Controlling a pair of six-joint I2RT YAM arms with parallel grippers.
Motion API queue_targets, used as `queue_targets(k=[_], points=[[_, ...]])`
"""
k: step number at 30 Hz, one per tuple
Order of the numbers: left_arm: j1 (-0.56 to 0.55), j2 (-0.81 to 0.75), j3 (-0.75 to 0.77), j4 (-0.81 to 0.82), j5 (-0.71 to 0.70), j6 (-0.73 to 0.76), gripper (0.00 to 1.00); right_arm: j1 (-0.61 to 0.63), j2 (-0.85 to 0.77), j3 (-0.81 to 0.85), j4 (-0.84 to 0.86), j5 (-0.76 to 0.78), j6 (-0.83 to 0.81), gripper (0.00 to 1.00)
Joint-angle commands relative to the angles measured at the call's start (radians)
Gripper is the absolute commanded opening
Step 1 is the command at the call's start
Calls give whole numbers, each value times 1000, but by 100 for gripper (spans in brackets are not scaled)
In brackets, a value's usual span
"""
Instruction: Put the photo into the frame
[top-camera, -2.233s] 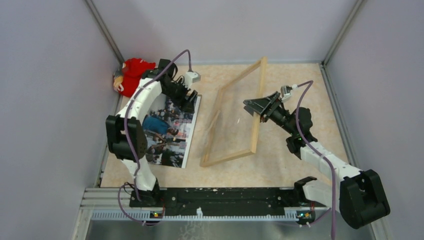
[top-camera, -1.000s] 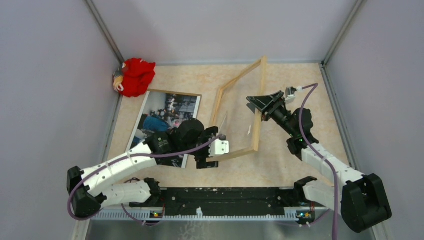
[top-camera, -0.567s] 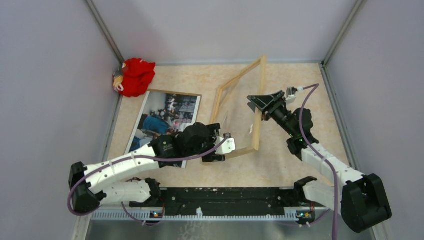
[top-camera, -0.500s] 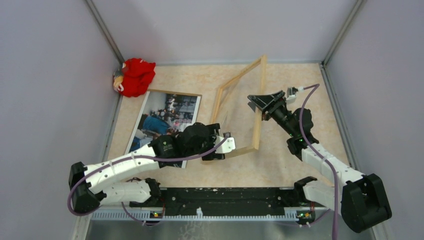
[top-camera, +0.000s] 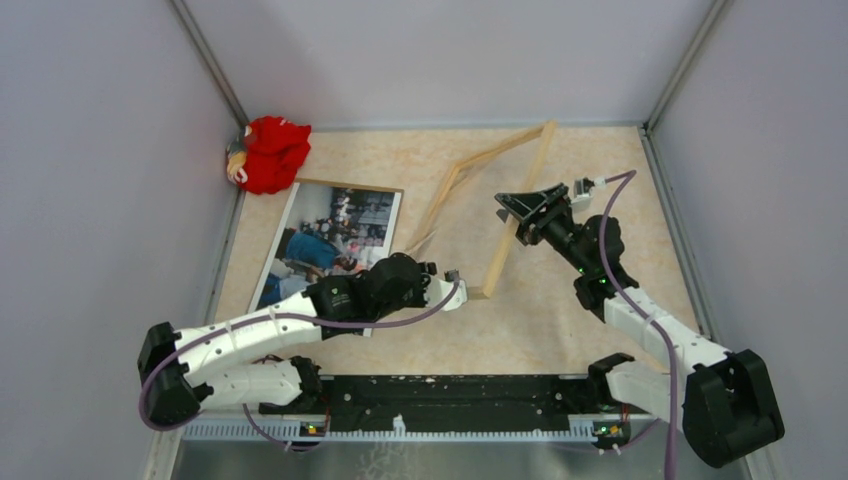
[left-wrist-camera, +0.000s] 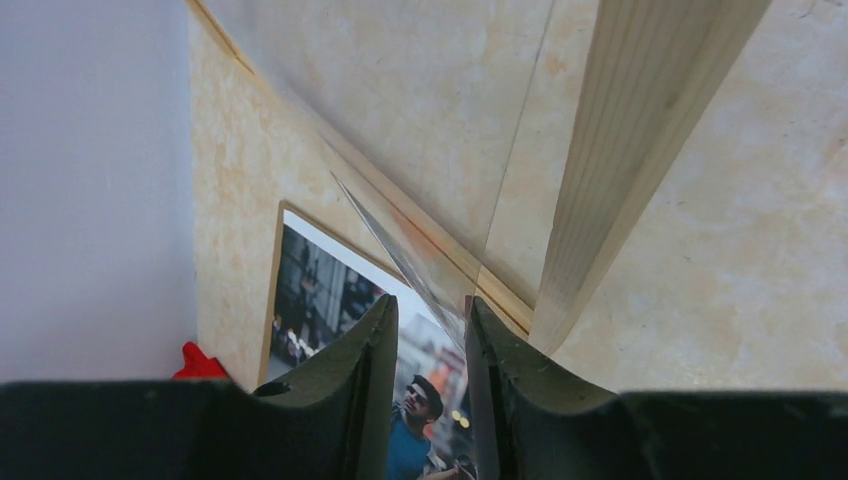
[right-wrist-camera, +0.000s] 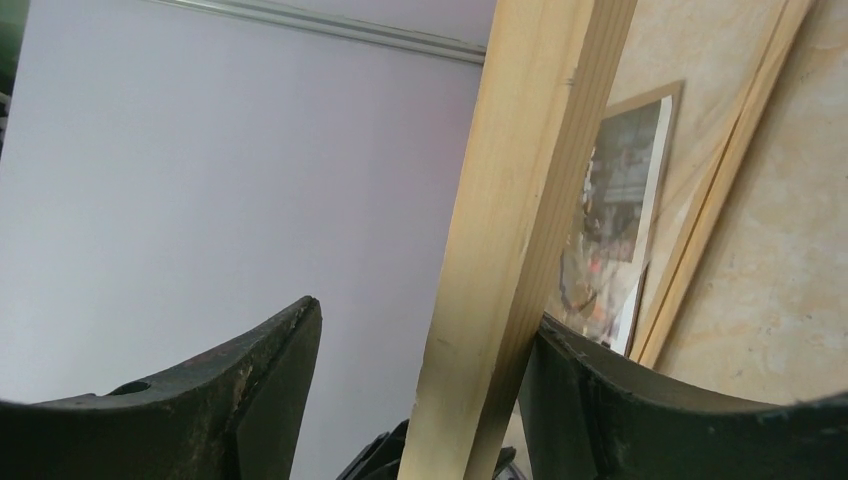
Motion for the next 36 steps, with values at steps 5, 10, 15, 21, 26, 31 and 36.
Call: queue_targets(k=[5,10,15,21,26,31,36], points=[[-2,-10,-65,220,-199,156,24,12,-83,15,29,5,11,68],[-3,-4,-79,306,-200,292,0,3,-147,-32,-37,17,15,68],[-3,-29,-112,383,-197,427,0,-42,-253,-86,-188,10,4,68],[-2,-71,-191,516,-207,628,0,-103,-389,-119,-450,-4,-62,68],[4,-95,-196,558,-211,720,0,-129,-484,-140,-600,9,-104,68],[49,-123,-142,488,-187,747,0,-131,-521,-169,-700,18,-154,68],[85,-175,-51,259,-117,726,0,-132,-537,-182,-776,46,-217,68]])
